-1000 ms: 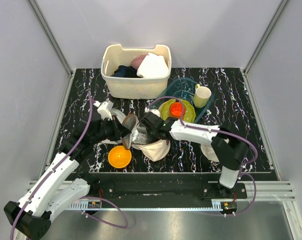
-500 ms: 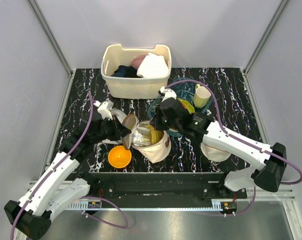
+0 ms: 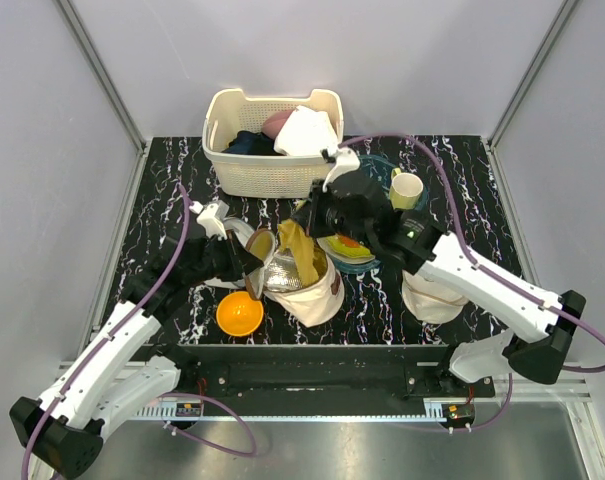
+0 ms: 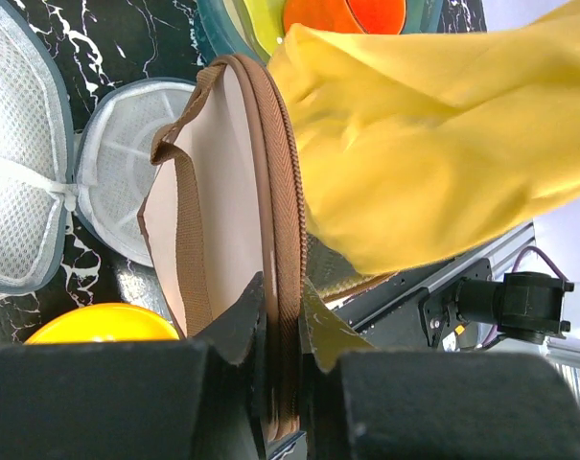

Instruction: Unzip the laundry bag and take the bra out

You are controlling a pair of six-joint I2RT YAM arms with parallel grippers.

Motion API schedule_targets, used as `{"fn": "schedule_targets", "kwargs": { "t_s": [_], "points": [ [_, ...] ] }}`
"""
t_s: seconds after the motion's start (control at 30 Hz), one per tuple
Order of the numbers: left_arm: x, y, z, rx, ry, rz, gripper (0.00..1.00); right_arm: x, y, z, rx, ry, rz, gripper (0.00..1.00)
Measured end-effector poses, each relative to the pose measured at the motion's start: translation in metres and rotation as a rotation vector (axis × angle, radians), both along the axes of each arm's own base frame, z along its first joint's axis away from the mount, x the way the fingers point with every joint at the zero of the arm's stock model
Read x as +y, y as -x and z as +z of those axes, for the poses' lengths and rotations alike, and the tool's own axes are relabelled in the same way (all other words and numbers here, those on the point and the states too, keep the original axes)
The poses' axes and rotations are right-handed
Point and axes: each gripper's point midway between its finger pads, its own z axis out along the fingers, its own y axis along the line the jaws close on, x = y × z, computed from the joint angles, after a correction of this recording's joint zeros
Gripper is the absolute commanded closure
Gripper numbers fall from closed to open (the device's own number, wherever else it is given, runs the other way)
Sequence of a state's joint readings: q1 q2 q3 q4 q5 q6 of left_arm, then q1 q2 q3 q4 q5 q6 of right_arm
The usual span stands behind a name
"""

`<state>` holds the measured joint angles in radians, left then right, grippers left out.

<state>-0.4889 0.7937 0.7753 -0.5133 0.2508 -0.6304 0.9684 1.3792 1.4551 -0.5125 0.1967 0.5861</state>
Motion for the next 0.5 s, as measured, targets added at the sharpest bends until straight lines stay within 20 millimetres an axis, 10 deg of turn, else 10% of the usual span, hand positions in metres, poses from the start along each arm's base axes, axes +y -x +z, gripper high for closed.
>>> {"fn": "schedule_targets", "kwargs": {
  "t_s": [0.27, 0.5],
  "points": [
    [0.000, 0.000, 0.000, 0.001, -0.001, -0.001, 1.00, 0.007, -0.015, 0.124, -0.245, -0.201, -0.008, 1.00],
    [0.001, 0.001, -0.001, 0.003, -0.007, -0.003, 1.00, 0.006, -0.058, 0.179, -0.405, -0.206, -0.106, 1.00]
  ]
}}
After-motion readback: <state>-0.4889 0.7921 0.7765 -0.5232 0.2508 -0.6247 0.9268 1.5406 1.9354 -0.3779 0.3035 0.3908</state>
